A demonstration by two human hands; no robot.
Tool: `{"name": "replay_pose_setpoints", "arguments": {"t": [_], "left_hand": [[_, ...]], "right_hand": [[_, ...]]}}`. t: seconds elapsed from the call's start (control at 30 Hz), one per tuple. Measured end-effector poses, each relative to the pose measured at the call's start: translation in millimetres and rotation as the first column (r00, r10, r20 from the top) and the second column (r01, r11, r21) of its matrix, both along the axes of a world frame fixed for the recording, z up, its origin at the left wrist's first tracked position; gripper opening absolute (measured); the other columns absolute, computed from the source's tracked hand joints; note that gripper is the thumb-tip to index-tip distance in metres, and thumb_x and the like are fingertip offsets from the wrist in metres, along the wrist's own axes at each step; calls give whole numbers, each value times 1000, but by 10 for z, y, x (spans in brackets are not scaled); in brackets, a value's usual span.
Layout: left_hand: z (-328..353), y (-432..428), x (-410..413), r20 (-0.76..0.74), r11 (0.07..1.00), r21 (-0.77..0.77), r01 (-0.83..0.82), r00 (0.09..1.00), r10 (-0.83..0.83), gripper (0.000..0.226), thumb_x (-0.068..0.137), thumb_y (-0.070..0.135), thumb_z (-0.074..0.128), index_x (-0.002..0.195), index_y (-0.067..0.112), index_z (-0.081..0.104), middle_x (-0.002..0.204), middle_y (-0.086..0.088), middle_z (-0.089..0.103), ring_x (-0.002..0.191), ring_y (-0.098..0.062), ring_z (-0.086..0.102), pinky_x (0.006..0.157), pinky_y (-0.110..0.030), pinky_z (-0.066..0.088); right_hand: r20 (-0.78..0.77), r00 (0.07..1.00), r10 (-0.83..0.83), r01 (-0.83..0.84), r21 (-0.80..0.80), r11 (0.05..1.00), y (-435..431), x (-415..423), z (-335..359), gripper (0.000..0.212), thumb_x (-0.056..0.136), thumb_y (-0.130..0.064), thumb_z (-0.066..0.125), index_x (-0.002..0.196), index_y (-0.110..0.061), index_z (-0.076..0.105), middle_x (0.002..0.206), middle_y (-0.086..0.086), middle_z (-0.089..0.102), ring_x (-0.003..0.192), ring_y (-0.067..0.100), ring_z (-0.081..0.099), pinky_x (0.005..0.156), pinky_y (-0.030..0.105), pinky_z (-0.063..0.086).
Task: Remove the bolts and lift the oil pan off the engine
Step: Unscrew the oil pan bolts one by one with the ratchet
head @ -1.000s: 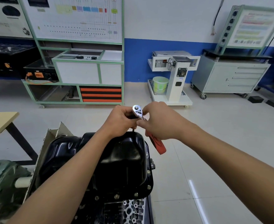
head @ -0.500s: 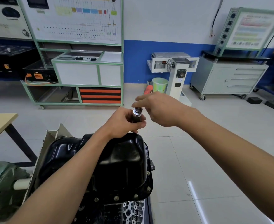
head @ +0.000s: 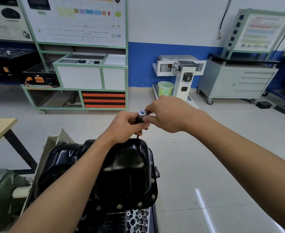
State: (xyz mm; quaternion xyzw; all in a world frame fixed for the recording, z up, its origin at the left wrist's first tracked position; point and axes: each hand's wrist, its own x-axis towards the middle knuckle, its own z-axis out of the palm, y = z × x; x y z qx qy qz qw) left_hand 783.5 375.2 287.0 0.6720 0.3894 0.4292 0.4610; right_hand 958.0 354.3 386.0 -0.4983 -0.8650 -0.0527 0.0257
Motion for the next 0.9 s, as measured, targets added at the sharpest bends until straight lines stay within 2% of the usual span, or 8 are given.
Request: {"name": "replay_pose_setpoints", "arguments": {"t": [0.1, 0.23, 0.3, 0.43, 0.53, 0.6, 0.8, 0.9], "left_hand": [[-16, 0, 2, -12, 999, 38, -21, 1000, 22, 35, 95, 3, 68, 79, 32, 80, 87, -18, 74, 75, -14, 69, 72, -31, 62], [-22, -9, 5, -36, 996, 78, -54, 998, 57, 43, 95, -1, 66, 71, 33, 78, 71, -4, 71, 67, -14, 64, 70, -34, 62], [-26, -7, 9, -38, 994, 84, -64, 997, 67, 45, 94, -1, 66, 68, 34, 76, 67, 3, 70, 66, -14, 63, 67, -30, 59], [-40, -1, -2, -3, 996, 70, -52, 999, 52, 36, 94, -1, 67, 74, 28, 77, 69, 1, 69, 65, -15, 62, 68, -30, 56], [-25, -28, -2, 36, 999, 46, -11, 999, 10, 5, 86, 7, 73, 84, 9, 77, 73, -12, 64, 66, -22, 55, 70, -38, 52], [-10, -44, 5, 60, 999, 32, 14, 998, -16, 9, 79, 11, 72, 81, 16, 78, 74, -14, 61, 68, -24, 51, 69, -38, 50], [-2, -17, 9, 40, 997, 2, 74, 996, -74, 24, 85, -5, 76, 89, 19, 79, 81, -7, 70, 69, -18, 59, 68, -33, 56], [-21, -6, 10, 22, 998, -15, 66, 998, -66, 19, 83, -7, 78, 86, 11, 75, 77, -4, 70, 69, -21, 60, 67, -33, 56]], "right_hand": [[-76, 994, -79, 83, 58, 995, -47, -60, -78, 47, 99, -54, 49, 63, -24, 44, 66, -3, 41, 57, 14, 42, 48, 29, 22], [-275, 941, -196, 169, -118, 978, -59, -173, -181, 45, 96, -50, 56, 65, -19, 45, 67, 2, 51, 61, 20, 56, 53, 30, 38], [-316, 922, -225, 190, -138, 972, -59, -231, -202, 44, 95, -47, 58, 66, -18, 42, 66, 2, 49, 58, 20, 53, 50, 30, 35], [-283, 928, -241, 223, -95, 970, -89, -257, -171, 44, 96, -45, 58, 65, -19, 38, 66, 1, 44, 55, 15, 41, 48, 29, 23], [-175, 959, -223, 225, -8, 974, -141, -223, -124, 46, 96, -48, 55, 64, -22, 36, 66, -1, 39, 55, 14, 35, 49, 29, 19], [-109, 970, -216, 221, 37, 974, -163, -192, -100, 47, 97, -50, 52, 64, -22, 36, 67, -2, 37, 55, 13, 33, 50, 29, 19], [125, 979, -163, 145, 141, 979, -193, -88, -33, 22, 101, -43, 50, 98, -22, 57, 73, -2, 39, 67, 22, 42, 53, 31, 27], [110, 994, -17, 20, -23, 1000, -81, -10, -31, 27, 101, -26, 52, 128, -26, 56, 122, 2, 59, 104, 28, 58, 76, 39, 49]]}}
